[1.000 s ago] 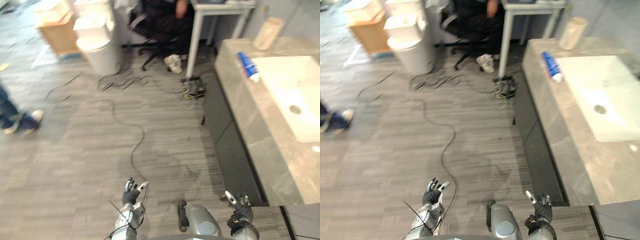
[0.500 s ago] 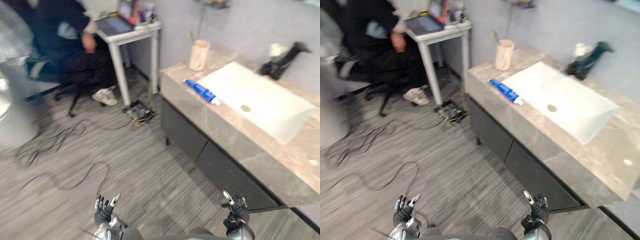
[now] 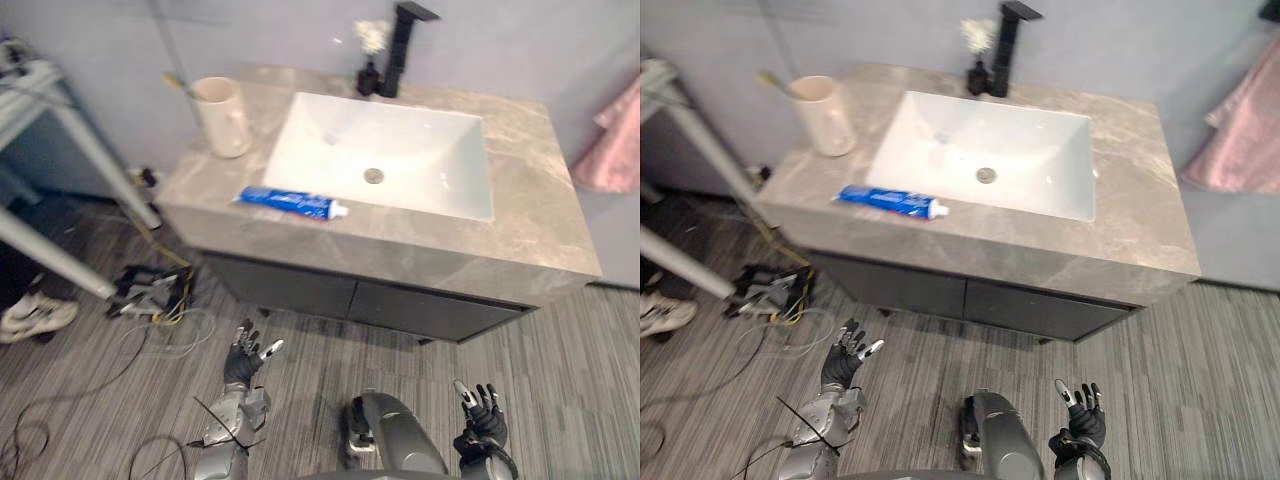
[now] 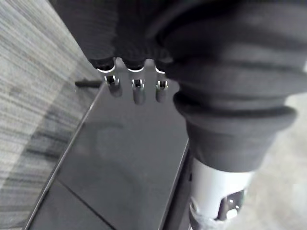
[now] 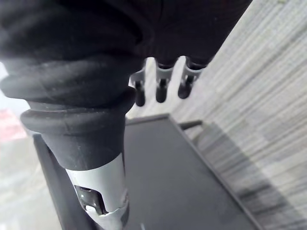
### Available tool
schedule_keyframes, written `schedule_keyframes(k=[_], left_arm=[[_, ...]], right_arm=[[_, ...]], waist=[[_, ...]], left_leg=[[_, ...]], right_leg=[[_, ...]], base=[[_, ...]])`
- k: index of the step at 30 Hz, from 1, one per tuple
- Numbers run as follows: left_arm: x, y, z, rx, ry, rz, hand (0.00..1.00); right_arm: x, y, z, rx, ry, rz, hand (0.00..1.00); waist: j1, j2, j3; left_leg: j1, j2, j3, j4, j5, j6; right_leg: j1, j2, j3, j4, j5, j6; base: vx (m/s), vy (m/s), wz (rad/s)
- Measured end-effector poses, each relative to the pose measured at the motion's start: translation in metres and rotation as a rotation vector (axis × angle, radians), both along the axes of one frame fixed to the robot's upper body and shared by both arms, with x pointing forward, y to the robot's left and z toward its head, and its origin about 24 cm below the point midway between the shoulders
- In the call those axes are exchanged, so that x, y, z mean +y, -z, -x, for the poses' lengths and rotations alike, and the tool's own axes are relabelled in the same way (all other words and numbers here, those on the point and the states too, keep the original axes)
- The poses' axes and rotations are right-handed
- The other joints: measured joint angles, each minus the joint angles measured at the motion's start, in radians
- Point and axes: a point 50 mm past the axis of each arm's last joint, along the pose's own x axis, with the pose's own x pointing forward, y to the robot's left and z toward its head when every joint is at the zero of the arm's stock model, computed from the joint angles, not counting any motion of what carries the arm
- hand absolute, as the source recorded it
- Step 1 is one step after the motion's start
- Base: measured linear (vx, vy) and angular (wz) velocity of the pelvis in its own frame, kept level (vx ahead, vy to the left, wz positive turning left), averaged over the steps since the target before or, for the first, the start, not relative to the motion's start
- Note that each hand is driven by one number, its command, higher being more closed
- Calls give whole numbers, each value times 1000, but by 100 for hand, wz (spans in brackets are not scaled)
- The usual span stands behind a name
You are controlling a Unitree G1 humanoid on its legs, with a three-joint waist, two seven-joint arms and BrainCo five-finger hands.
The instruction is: Organize washtable
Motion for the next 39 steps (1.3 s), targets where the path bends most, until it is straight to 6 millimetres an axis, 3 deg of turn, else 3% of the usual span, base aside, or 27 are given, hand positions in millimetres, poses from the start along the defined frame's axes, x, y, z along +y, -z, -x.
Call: schedule_keyframes(k=[1, 2, 3, 5, 7, 10, 13, 15, 17, 21, 23, 26, 30, 33, 37, 39], left_arm=[[-8, -3, -6, -17, 28, 10, 0], [-9, 0, -4, 6, 27, 16, 0], [-11, 4, 2, 33, 17, 27, 0], [-11, 19, 24, 114, 2, 38, 0], [-11, 23, 37, 144, -20, 54, 0], [-12, 30, 55, 196, -63, 100, 0], [-8, 39, 68, 256, -85, 96, 0], [-8, 45, 74, 294, -85, 96, 0], [-10, 49, 78, 327, -75, 100, 0], [-9, 49, 80, 347, -47, 89, 0], [-8, 50, 80, 348, -53, 85, 0], [-7, 49, 79, 335, -55, 81, 0], [-3, 46, 75, 306, -76, 65, 0], [10, 45, 75, 290, -89, 22, 0], [21, 44, 75, 288, -123, -5, 0], [31, 42, 74, 276, -156, -28, 0]], right_arm=[[3, -2, -3, -16, -2, -5, 0], [5, -2, -5, -21, -11, -9, 0], [7, -3, -6, -25, -20, -9, 0], [15, -6, -2, -43, -22, -26, 0], [19, -11, -7, -74, -47, -27, 0], [20, -18, -17, -113, -67, -20, 0], [15, -13, -20, -93, -57, -16, 0], [9, -8, -13, -61, -29, -15, 0], [5, -6, -5, -43, -4, -9, 0], [10, -4, -5, -41, -6, -26, 0], [11, 1, 0, -15, 2, -34, 0], [9, 5, 13, 21, 23, -35, 0], [5, 7, 16, 38, 67, -34, 0], [12, 9, 16, 47, 45, -51, 0], [19, 10, 12, 48, 4, -63, 0], [19, 8, 5, 32, -2, -60, 0]], waist=[[14, -16, 5], [18, -42, 11], [24, -43, 20], [36, -63, 29], [75, -93, 20], [123, -104, 15], [150, -112, 13], [151, -114, 13], [149, -110, 11], [129, -119, 5], [128, -120, 3], [121, -124, -17], [123, -108, -19], [134, -129, -17], [152, -140, -19], [156, -161, -26]], left_leg=[[15, -40, 17, 0, 86, 8], [10, -55, 14, 88, 169, -2], [-7, -36, 8, 175, 209, 5], [-157, 67, -85, 593, 130, 119], [-280, 109, -134, 719, 66, 131], [-390, 187, -148, 614, 14, 189], [-396, 168, -232, 299, 30, 161], [-387, 148, -251, 115, 79, 95], [-377, 148, -249, 39, 152, 72], [-388, 113, -223, 51, 145, 67], [-375, 95, -220, 21, 148, 74], [-330, 17, -221, -169, 247, 102], [-320, -31, -182, -285, 313, 142], [-314, -58, -153, -307, 312, 170], [-325, -61, -149, -275, 294, 195], [-335, -66, -154, -256, 292, 197]], right_leg=[[13, -20, -14, 15, -41, -6], [70, -15, 37, -34, -85, 28], [104, 0, 64, -60, -81, 34], [257, 25, 109, -166, -67, 56], [323, 31, 168, -233, -50, 82], [397, 46, 272, -318, -19, 113], [409, 21, 365, -313, -8, 139], [422, -5, 392, -313, -5, 165], [446, -10, 401, -310, -16, 194], [421, -62, 424, -298, 1, 244], [422, -76, 426, -299, 12, 261], [398, -122, 407, -321, 34, 291], [364, -154, 406, -337, 76, 334], [362, -180, 421, -351, 105, 363], [369, -195, 417, -295, 96, 349], [370, -197, 418, -298, 87, 352]], base=[[503, 39, -93], [406, 21, -101], [421, 33, -83], [269, 23, -45], [114, -6, -55], [186, 88, -97], [241, 187, -97], [144, 174, -31], [118, 218, -12], [21, 249, -7], [-66, 131, 1], [-106, 119, 22], [-112, 158, 7], [-89, 189, -17], [0, 108, -5], [3, 4, 5]])
